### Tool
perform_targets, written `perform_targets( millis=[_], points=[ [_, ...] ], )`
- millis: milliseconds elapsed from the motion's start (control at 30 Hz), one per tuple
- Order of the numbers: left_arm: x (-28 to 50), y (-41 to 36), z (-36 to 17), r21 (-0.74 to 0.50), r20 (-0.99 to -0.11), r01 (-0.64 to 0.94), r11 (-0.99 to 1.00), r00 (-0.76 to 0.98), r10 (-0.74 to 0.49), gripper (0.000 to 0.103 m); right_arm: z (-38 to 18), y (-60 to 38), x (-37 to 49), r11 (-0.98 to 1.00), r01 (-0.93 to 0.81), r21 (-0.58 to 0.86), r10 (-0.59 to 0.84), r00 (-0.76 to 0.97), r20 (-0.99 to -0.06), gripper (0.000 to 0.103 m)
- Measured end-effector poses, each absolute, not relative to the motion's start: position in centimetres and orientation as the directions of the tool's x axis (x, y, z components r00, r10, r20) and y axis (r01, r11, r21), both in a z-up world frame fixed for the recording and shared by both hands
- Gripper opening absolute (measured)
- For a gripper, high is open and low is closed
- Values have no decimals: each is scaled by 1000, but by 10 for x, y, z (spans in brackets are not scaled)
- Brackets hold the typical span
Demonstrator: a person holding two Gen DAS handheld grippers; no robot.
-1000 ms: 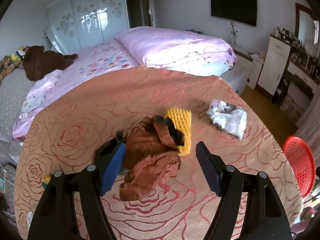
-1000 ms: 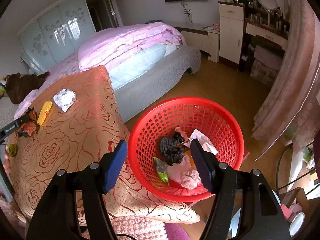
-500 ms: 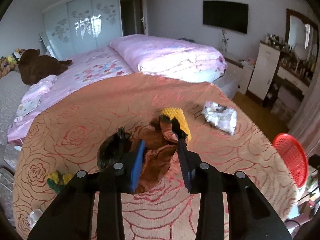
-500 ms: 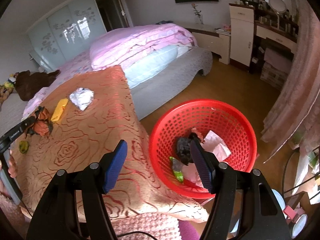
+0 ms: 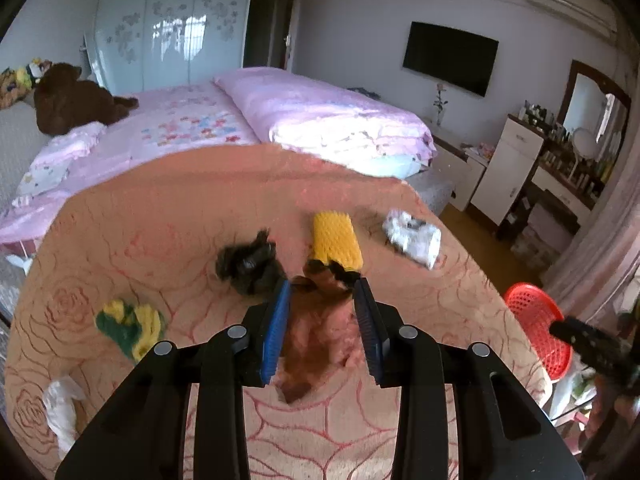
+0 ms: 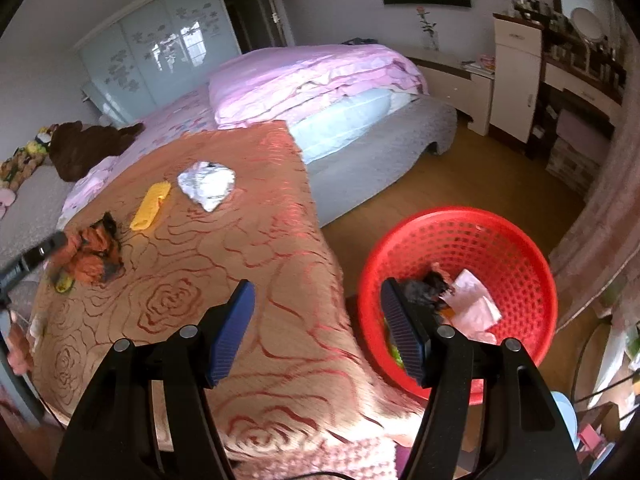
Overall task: Collect trash
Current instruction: 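Grasp the white cat-print snack bag with the right gripper while the left holds the brown cloth, then carry the brown cloth and cat-print snack bag with both grippers over the red basket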
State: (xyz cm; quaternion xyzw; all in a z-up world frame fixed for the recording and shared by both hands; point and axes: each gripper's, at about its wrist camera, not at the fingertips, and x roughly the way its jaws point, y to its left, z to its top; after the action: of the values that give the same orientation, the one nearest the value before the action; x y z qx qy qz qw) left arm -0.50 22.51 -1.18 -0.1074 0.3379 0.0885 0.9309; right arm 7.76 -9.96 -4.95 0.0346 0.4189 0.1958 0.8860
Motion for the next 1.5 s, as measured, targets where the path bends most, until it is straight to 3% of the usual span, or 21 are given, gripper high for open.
perform_targets(
  millis=[533, 600, 667, 833, 1233, 1500],
  points=[
    [-17, 245, -44, -215, -681, -249, 944, 731, 38, 32, -34, 15, 120, 861, -488, 144, 436, 561, -704, 66],
    [-17, 249, -48, -224, -688, -255, 941, 725, 32, 37, -37, 24, 129, 861, -490, 136, 431, 563, -705, 70],
    [-17, 252, -51, -243, -694, -265, 933, 719, 23, 48, -40, 32, 138, 863, -488, 131, 426, 563, -708, 72],
    [-15, 254, -55, -262, -697, -271, 926, 717, 12, 56, -47, 53, 158, 854, -507, 113, 424, 554, -716, 77],
    [-11, 252, -63, -276, -704, -256, 926, 711, -13, 57, -60, 97, 197, 810, -585, 50, 422, 521, -742, 78],
    [-11, 252, -64, -279, -704, -254, 926, 710, -17, 57, -67, 99, 198, 806, -590, 43, 406, 498, -766, 59]
  ],
)
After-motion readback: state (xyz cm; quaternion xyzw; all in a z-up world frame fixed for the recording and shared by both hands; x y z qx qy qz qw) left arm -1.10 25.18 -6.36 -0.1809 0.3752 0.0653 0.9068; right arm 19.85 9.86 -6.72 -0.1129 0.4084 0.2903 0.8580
